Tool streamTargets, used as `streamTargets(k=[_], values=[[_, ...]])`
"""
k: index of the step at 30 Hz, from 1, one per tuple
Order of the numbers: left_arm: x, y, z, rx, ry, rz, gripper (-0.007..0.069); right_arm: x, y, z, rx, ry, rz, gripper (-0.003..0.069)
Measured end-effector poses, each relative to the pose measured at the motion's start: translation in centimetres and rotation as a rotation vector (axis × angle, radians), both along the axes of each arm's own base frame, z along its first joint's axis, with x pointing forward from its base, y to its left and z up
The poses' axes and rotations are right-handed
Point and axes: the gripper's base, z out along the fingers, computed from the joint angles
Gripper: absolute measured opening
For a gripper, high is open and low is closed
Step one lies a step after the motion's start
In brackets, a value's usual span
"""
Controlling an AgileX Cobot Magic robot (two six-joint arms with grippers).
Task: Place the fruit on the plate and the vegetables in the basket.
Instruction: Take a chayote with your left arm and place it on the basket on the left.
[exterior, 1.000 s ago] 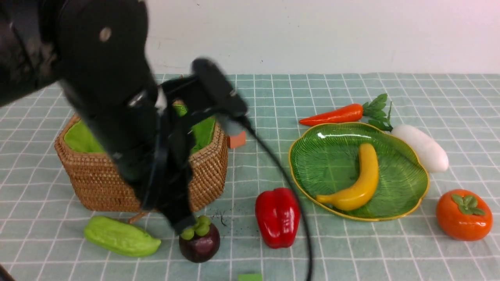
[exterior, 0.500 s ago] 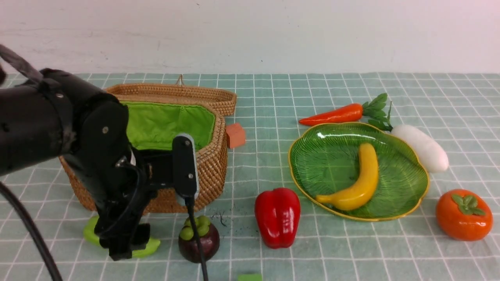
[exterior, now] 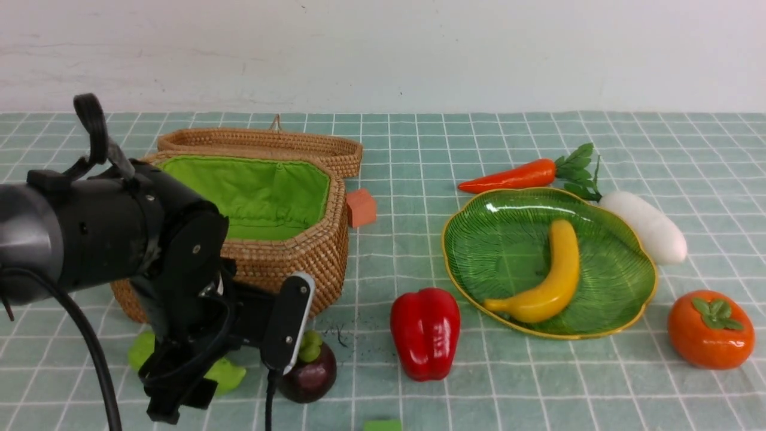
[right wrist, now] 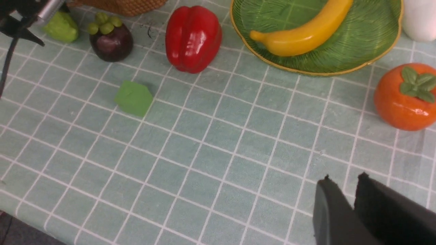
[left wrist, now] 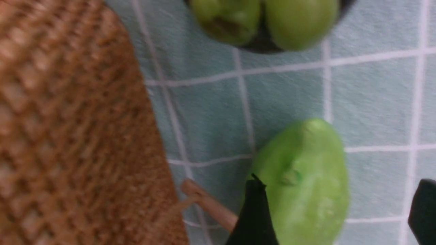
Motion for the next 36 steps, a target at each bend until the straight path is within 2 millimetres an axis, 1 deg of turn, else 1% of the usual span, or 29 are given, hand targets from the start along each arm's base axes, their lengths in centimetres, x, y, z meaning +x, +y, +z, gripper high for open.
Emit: streamTargets(k=[4,9,10,13,14,16,19,21,23,25,32,35,36], values=[[0.1,-0.1,-0.3,-0.008,-0.022,-0.018,0.0549,0.0,0.1,0.1,0.006,-0.009,0.014,0.0120],[0.0,0.1,-1.7,0.026,0.013,-0.049,0.0537,0.0,0.2,0.1,0.011,-0.011,0.017,0.0123],[0.1,0.0,-2.5,0.038,0.032,-0.053,0.0521,0.0,0.2,0.1,0.015,-0.013,0.018,0.0125],[0.3,-0.1,-3.4,0.051,0.052,-0.057,0.0498,0.0,0.2,0.1,0.014,-0.014,0.018,0.0127],[0.4,-0.1,-4.0,0.059,0.064,-0.061,0.0475,0.0,0.2,0.1,0.019,-0.012,0.021,0.0126],[0.5,-0.1,-4.3,0.069,0.074,-0.063,0.0448,0.0,0.3,0.2,0.025,-0.010,0.025,0.0126],[0.5,0.0,-4.3,0.081,0.078,-0.069,0.0398,-0.1,0.4,0.2,0.034,-0.006,0.031,0.0126],[0.5,0.1,-4.4,0.089,0.077,-0.074,0.0382,-0.1,0.4,0.2,0.040,-0.004,0.035,0.0126],[0.6,0.1,-4.3,0.100,0.071,-0.078,0.0336,-0.1,0.5,0.2,0.044,-0.003,0.039,0.0126],[0.6,0.2,-4.3,0.105,0.064,-0.064,0.0313,-0.1,0.5,0.2,0.046,-0.002,0.042,0.0126],[0.7,0.3,-4.3,0.086,0.051,0.052,0.0303,-0.2,0.6,0.2,0.059,0.003,0.050,0.0126],[0.5,0.4,-4.0,0.084,0.054,0.070,0.0302,-0.2,0.6,0.2,0.059,0.003,0.051,0.0126],[0.3,0.4,-3.4,0.070,0.049,0.085,0.0302,-0.2,0.6,0.2,0.059,0.003,0.051,0.0126]])
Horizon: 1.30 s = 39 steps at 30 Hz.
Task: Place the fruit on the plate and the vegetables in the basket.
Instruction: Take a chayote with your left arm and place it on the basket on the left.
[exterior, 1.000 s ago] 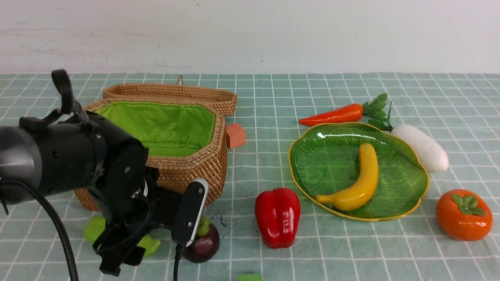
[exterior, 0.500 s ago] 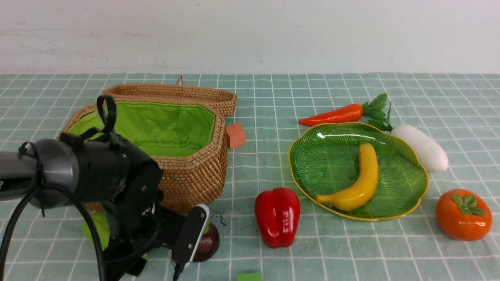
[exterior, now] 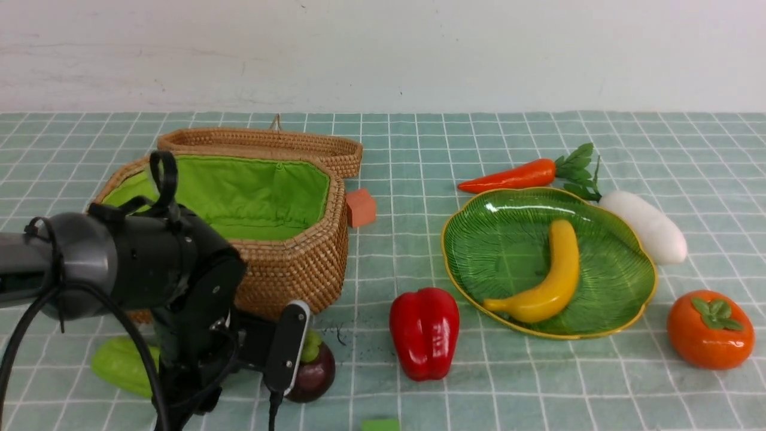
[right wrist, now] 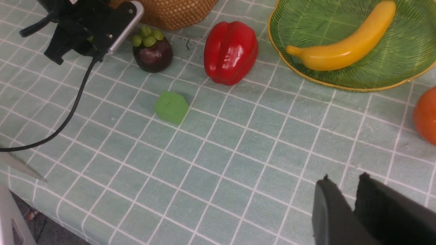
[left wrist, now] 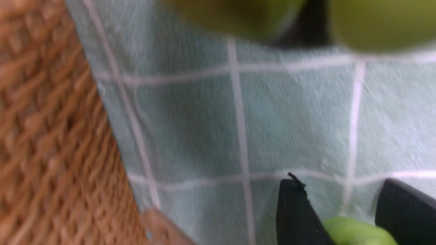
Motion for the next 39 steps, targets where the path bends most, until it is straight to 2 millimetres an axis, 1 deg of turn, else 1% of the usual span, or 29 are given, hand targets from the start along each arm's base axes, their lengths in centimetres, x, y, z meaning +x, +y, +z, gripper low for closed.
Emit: streamTargets(k=[1,6,13,17,20,21,22,23,24,25,26,27,28,29,30,31,32,33,34,35,36,39], values=[[0.0,0.0,0.0,-0.002,0.001,0.002,0.0302,0.0,0.0,0.0,0.000,-0.001,0.000,0.0126],[-0.8,-0.3,2.3,-0.110,-0.027,0.067,0.0300,0.0,0.0,0.0,0.002,-0.004,-0.001,0.0126],[-1.9,-1.0,4.0,-0.263,-0.010,0.167,0.0300,0.0,0.0,0.1,0.006,-0.008,-0.001,0.0126],[-2.8,-1.2,5.4,-0.337,-0.003,0.213,0.0300,0.1,0.0,0.1,0.009,-0.010,0.000,0.0126],[-3.5,-1.0,8.1,-0.421,-0.073,0.282,0.0300,0.1,0.2,0.4,0.035,-0.028,0.003,0.0126],[-3.6,-0.9,9.2,-0.452,-0.105,0.306,0.0300,0.1,0.2,0.6,0.044,-0.042,0.002,0.0126],[-3.7,-0.8,11.1,-0.494,-0.161,0.332,0.0300,0.1,0.2,1.1,0.059,-0.072,-0.001,0.0128],[-3.7,-0.7,11.4,-0.500,-0.171,0.335,0.0300,0.1,0.2,1.2,0.061,-0.076,-0.002,0.0129],[-3.7,-0.4,14.5,-0.548,-0.274,0.344,0.0300,0.0,0.1,2.1,0.086,-0.128,-0.009,0.0129],[-3.7,-0.3,15.2,-0.555,-0.299,0.342,0.0300,0.0,0.1,2.2,0.089,-0.134,-0.010,0.0129],[-3.6,-0.2,16.8,-0.577,-0.362,0.339,0.0300,0.0,0.1,2.9,0.111,-0.178,-0.015,0.0129],[-3.3,-0.2,17.9,-0.586,-0.406,0.330,0.0300,0.0,0.0,3.2,0.121,-0.198,-0.018,0.0129],[-2.4,-0.3,19.7,-0.607,-0.485,0.322,0.0300,0.0,0.0,3.9,0.147,-0.249,-0.027,0.0130],[-1.6,-0.5,20.6,-0.609,-0.528,0.315,0.0300,0.1,0.0,4.3,0.166,-0.282,-0.034,0.0132],[-1.3,-0.6,20.8,-0.608,-0.538,0.312,0.0300,0.1,0.0,4.4,0.169,-0.286,-0.034,0.0132],[0.1,-1.1,20.9,-0.603,-0.556,0.312,0.0300,0.1,0.0,4.7,0.184,-0.310,-0.038,0.0133],[1.1,-1.5,20.6,-0.597,-0.559,0.313,0.0300,0.1,0.0,4.8,0.195,-0.319,-0.038,0.0134],[1.4,-1.6,20.5,-0.595,-0.558,0.316,0.0300,0.1,0.0,4.8,0.196,-0.319,-0.038,0.0134],[3.2,-2.2,19.2,-0.568,-0.543,0.320,0.0300,0.1,0.1,4.8,0.211,-0.312,-0.030,0.0136],[3.5,-2.3,19.2,-0.566,-0.545,0.320,0.0300,0.1,0.1,4.8,0.211,-0.311,-0.030,0.0136],[5.3,-2.6,17.6,-0.531,-0.524,0.335,0.0300,-0.1,0.3,4.8,0.233,-0.292,-0.014,0.0137],[8.0,-2.6,14.4,-0.463,-0.494,0.372,0.0298,-0.3,0.5,4.6,0.247,-0.255,0.007,0.0137]])
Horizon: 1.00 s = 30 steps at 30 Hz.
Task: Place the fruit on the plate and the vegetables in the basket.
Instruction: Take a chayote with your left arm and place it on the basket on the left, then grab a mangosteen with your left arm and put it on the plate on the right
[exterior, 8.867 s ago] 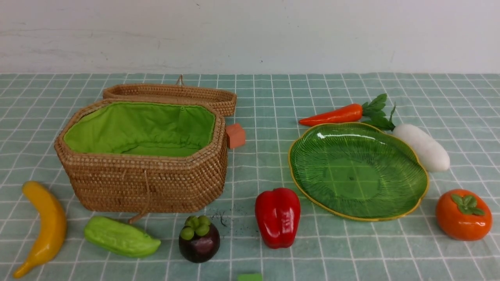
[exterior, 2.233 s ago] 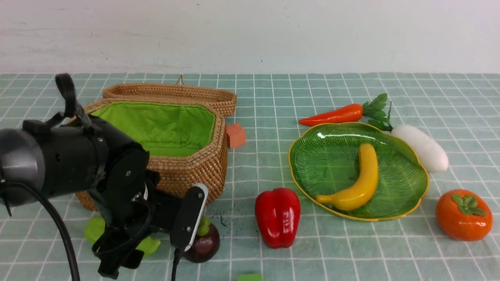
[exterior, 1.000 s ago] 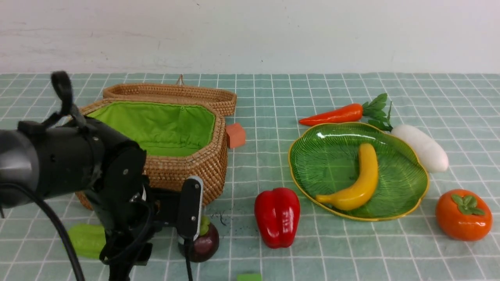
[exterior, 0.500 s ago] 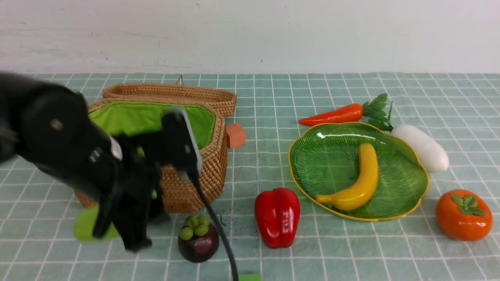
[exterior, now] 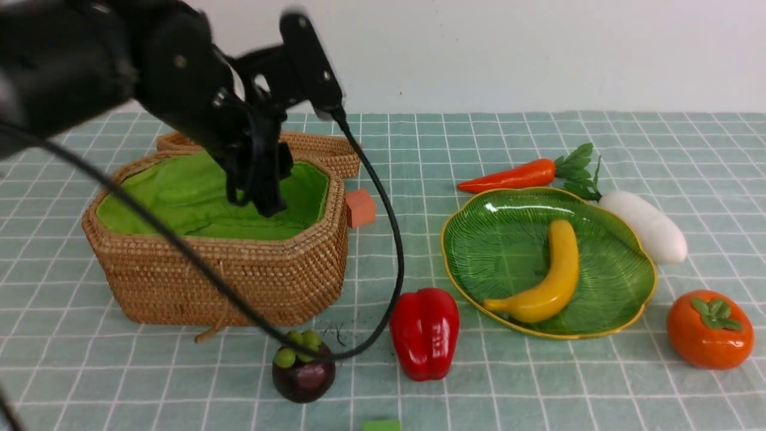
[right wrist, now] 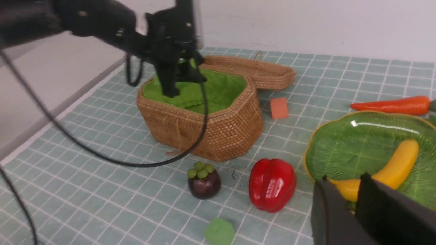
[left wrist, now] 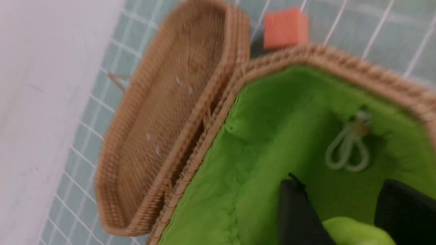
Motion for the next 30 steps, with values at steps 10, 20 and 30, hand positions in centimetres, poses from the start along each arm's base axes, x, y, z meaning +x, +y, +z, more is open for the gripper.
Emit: streamTargets(k=[10,20,30], values=[[2.7,0.7,-2.6,-0.026,-0.052,0.200,0.0648,-0.1,0.0,-0.2,-0.011,0.025,0.011,0.0137],[-5.4,-1.1,3.0,-0.438,0.130,0.486,0.0414,-0.3,0.0,-0.7,-0.047,0.063,0.017,0.0148],[-14.6,-3.2,-5.5,-0.417,0.488,0.610,0.0030,-0.4,-0.1,-1.1,-0.078,0.098,0.024,0.0158]])
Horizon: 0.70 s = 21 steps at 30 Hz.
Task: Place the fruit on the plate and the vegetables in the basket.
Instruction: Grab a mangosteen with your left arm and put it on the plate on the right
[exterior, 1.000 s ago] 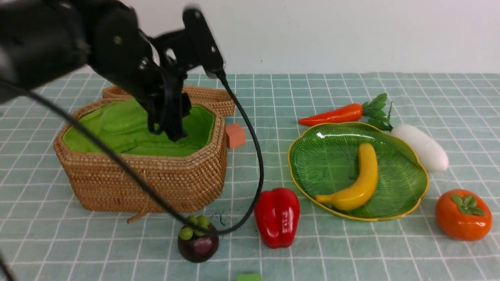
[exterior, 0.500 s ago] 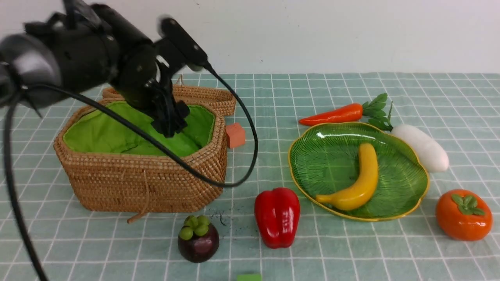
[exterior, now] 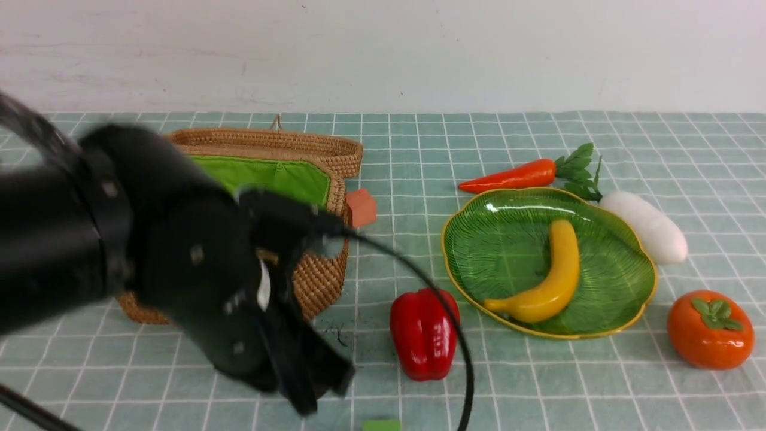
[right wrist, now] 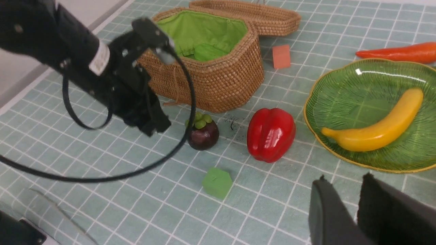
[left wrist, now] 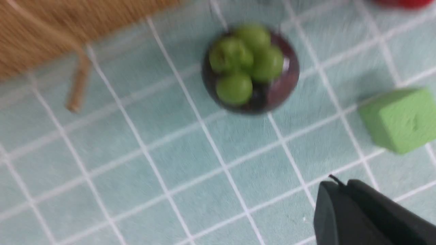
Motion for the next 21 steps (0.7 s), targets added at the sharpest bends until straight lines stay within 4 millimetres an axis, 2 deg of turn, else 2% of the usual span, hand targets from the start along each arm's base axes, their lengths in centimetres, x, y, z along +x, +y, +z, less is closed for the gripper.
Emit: streamTargets(k=[2,3,4,5,6,8,9,10,11,12,16,21], values=[[0.1,-0.1,-0.6,-0.016,-0.004,0.032,0.0072,0.0,0.0,0.0,0.000,-0.002,0.000,0.0158],[0.2,-0.1,-0.7,-0.026,-0.014,0.046,0.0113,0.0,0.0,0.0,0.002,-0.004,-0.001,0.0158],[0.5,-0.2,-0.6,-0.054,-0.042,0.070,0.0185,0.0,0.0,0.1,0.005,-0.008,-0.002,0.0160],[0.5,-0.2,-0.6,-0.053,-0.044,0.070,0.0185,0.0,0.0,0.1,0.004,-0.009,-0.002,0.0160],[0.8,-0.4,-0.7,-0.073,-0.065,0.088,0.0283,0.1,0.0,0.1,0.006,-0.013,-0.003,0.0161],[1.4,-0.7,-1.1,-0.091,-0.088,0.123,0.0425,0.1,0.0,0.1,0.007,-0.014,-0.004,0.0161],[1.5,-0.7,-1.2,-0.092,-0.090,0.126,0.0449,0.1,0.0,0.1,0.007,-0.014,-0.004,0.0161],[1.8,-0.9,-1.7,-0.095,-0.094,0.151,0.0531,0.1,0.0,0.1,0.007,-0.014,-0.004,0.0161],[2.0,-1.0,-1.9,-0.097,-0.093,0.163,0.0551,0.1,0.0,0.1,0.007,-0.014,-0.004,0.0161],[2.7,-1.2,-3.0,-0.079,-0.101,0.193,0.0629,0.1,0.0,0.1,0.010,-0.014,-0.002,0.0161],[4.0,-1.5,-5.2,-0.015,-0.135,0.226,0.0661,0.1,0.0,0.1,0.009,-0.013,-0.002,0.0161],[5.1,-2.0,-7.4,-0.004,-0.152,0.242,0.0598,0.1,0.0,0.1,0.009,-0.013,-0.002,0.0161]])
